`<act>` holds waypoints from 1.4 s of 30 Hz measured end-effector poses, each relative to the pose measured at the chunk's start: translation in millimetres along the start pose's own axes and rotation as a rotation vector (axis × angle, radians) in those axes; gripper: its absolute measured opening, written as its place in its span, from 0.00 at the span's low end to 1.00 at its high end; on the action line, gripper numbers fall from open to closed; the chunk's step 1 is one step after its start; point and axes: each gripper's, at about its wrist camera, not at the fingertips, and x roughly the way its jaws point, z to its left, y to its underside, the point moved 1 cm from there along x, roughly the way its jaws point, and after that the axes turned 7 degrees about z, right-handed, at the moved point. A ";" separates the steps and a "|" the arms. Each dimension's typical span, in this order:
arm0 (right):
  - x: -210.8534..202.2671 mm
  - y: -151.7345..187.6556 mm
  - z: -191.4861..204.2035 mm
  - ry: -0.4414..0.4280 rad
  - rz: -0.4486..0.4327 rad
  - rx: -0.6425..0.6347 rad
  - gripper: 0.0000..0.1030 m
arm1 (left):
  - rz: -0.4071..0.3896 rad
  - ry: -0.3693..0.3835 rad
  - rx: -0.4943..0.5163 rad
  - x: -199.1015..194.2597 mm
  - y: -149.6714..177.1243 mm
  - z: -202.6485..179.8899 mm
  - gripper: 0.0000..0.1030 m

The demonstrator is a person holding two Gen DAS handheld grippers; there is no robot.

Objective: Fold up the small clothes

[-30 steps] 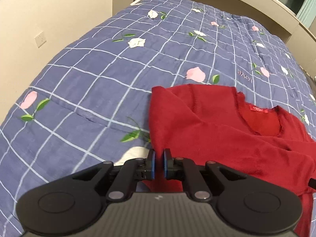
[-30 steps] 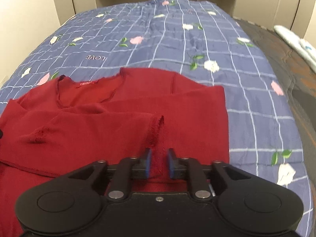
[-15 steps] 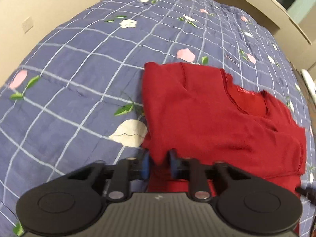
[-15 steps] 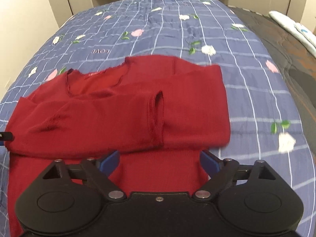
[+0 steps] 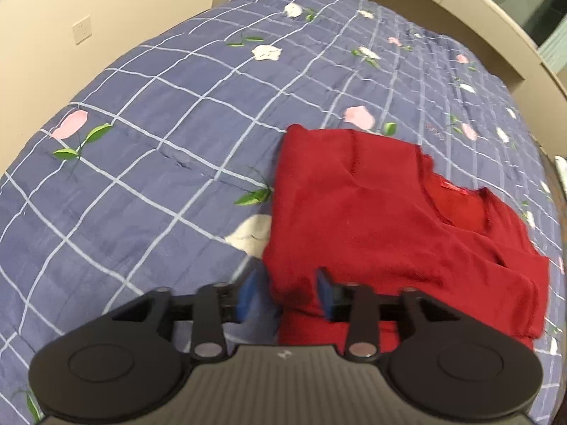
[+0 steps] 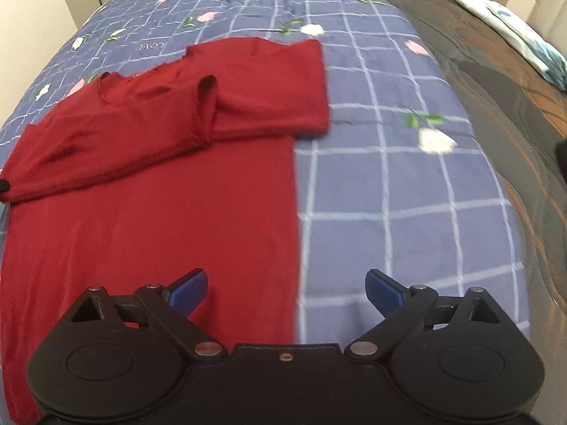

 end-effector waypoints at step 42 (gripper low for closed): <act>-46.1 112.2 -23.0 -0.159 0.191 0.078 0.07 | 0.321 -0.010 0.135 -99.4 199.3 19.3 0.06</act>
